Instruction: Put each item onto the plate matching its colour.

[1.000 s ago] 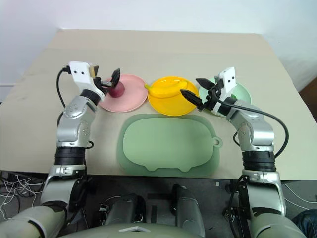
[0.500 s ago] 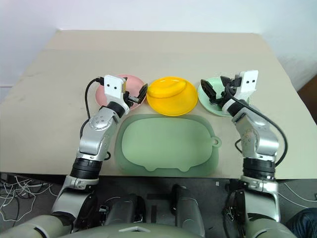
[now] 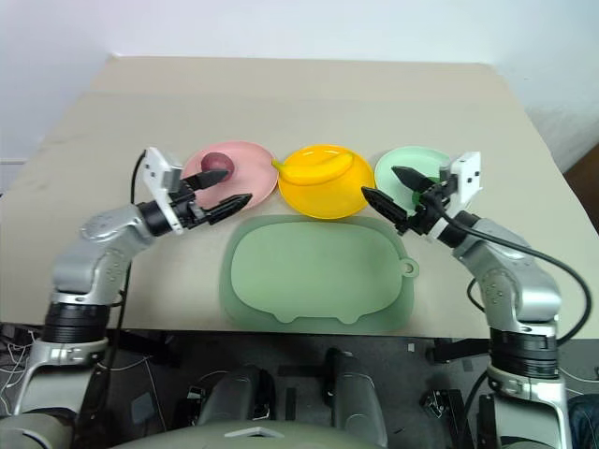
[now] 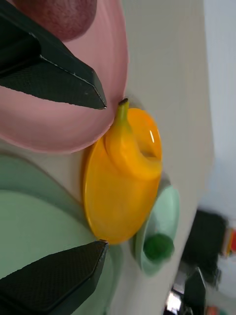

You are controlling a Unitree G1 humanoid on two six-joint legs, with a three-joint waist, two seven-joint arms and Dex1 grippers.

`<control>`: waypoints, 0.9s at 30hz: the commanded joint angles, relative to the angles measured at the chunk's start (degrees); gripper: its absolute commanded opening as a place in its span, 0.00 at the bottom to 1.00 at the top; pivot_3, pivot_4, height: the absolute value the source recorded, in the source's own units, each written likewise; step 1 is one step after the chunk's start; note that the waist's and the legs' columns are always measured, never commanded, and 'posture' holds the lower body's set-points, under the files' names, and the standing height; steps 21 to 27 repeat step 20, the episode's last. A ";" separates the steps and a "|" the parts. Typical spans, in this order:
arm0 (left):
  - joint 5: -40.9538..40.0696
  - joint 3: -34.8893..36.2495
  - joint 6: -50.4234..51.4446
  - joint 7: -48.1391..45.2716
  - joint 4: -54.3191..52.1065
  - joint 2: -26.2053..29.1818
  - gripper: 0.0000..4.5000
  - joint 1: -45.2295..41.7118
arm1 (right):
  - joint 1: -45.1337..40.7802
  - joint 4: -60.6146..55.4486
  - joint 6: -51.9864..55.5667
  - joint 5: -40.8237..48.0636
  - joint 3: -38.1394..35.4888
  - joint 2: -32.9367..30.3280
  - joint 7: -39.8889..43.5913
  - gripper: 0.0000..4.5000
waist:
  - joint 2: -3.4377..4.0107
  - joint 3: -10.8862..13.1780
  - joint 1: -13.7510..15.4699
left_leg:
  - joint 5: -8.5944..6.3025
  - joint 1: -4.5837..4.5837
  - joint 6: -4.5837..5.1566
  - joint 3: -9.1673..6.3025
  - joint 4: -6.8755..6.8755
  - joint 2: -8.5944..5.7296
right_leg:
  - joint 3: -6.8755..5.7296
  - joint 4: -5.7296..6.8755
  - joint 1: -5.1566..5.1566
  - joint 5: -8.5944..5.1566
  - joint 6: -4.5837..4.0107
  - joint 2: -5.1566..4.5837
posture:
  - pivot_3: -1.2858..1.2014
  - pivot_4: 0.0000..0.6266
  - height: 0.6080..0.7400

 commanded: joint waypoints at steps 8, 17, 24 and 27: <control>-9.28 -0.22 5.79 -15.05 -5.22 6.20 0.99 3.06 | 0.01 1.79 0.29 1.41 3.62 -8.07 16.96 1.00 | 0.00 0.01 -0.07 | -0.04 0.18 0.08 -0.04 -0.02 0.02 | -0.02 -0.29 0.22 -0.02 0.00 0.06 | 0.52 0.24 0.72; -7.37 -0.04 3.27 -22.08 -1.02 10.22 0.99 2.16 | -1.27 4.73 -1.34 -0.95 3.39 -12.27 20.58 1.00 | 0.00 0.00 0.08 | 0.02 0.04 -0.04 -0.09 -0.02 0.02 | -0.14 -0.65 0.31 0.00 0.00 0.05 | 0.52 0.24 0.72; -5.79 -0.40 2.25 -22.78 -0.23 10.97 0.99 2.37 | -1.27 4.27 -0.65 -0.64 3.61 -12.52 21.12 1.00 | 0.01 0.01 0.02 | 0.02 0.04 -0.04 -0.09 -0.03 0.04 | -0.14 -0.66 0.30 0.00 0.01 0.06 | 0.52 0.24 0.72; -5.79 -0.40 2.25 -22.78 -0.23 10.97 0.99 2.37 | -1.27 4.27 -0.65 -0.64 3.61 -12.52 21.12 1.00 | 0.01 0.01 0.02 | 0.02 0.04 -0.04 -0.09 -0.03 0.04 | -0.14 -0.66 0.30 0.00 0.01 0.06 | 0.52 0.24 0.72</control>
